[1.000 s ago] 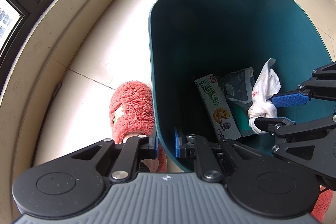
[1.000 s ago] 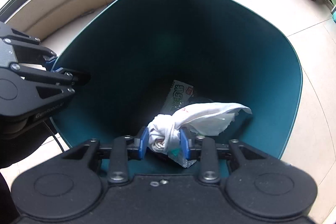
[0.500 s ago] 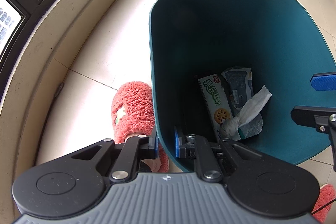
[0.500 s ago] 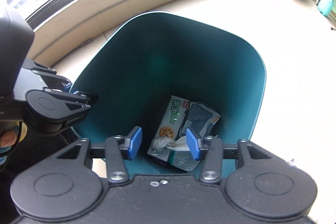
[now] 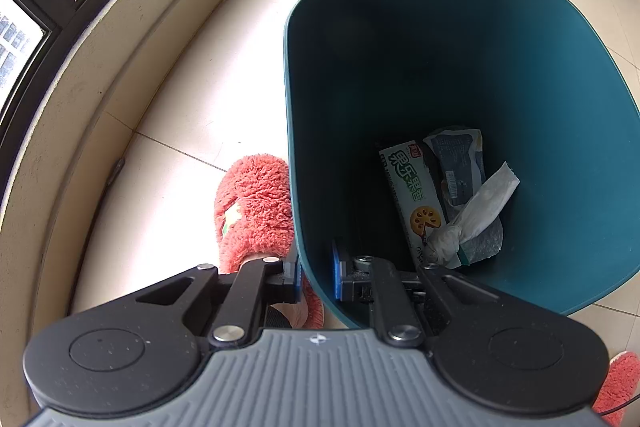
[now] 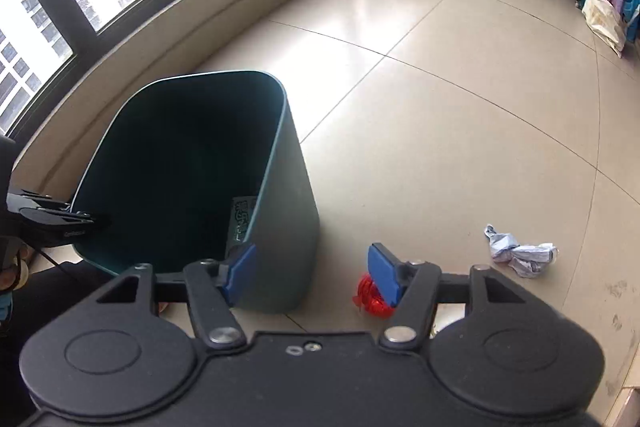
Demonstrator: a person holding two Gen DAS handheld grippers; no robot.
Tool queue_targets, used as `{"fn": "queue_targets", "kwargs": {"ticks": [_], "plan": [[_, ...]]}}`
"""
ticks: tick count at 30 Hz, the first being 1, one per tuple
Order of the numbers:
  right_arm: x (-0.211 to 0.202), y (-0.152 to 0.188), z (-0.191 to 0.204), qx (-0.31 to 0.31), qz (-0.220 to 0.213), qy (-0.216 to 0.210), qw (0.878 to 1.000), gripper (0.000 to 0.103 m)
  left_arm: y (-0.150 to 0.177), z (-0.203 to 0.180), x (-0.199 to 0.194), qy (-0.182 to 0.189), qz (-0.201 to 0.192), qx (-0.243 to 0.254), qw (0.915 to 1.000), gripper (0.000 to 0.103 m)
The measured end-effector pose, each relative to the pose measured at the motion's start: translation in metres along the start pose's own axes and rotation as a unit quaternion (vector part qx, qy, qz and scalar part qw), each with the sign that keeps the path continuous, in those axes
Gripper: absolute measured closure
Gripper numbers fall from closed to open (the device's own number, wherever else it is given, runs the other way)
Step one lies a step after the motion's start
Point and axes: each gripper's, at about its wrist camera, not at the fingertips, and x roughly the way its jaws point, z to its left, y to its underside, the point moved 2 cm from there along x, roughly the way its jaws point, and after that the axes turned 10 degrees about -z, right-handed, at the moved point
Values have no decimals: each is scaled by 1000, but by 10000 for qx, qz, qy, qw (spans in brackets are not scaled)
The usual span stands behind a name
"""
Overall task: Collect trash
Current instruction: 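Lower the right tool to the brown snack wrapper and grasp it, then carry the brown snack wrapper over the bin with the right tool and release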
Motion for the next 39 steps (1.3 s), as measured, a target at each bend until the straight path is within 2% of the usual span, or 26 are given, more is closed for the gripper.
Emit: {"fn": "queue_targets", "kwargs": {"ticks": [6, 12, 15, 19, 25, 28, 32, 39], "plan": [[53, 33, -53, 503, 740, 620, 9941, 37, 0, 0, 0, -13, 5, -7, 10000, 90], [110, 86, -78, 932, 1438, 597, 9834, 24, 0, -1, 0, -9, 20, 15, 10000, 90], [129, 110, -80, 923, 1612, 553, 9810, 19, -1, 0, 1, 6, 52, 12, 10000, 90], [154, 132, -83, 738, 1886, 665, 9770, 19, -1, 1, 3, 27, 75, -8, 10000, 90], [180, 154, -94, 636, 2069, 854, 9725, 20, 0, 1, 4, 16, 80, 11, 10000, 90], [189, 162, -99, 632, 2114, 917, 9710, 24, 0, 0, 6, 30, 140, 1, 9999, 90], [195, 170, -103, 606, 2173, 972, 9694, 35, 0, -1, 8, 22, 158, 25, 9999, 90], [194, 173, -106, 566, 2216, 1047, 9678, 68, 0, -1, 8, 10, 147, 41, 9999, 90]]}}
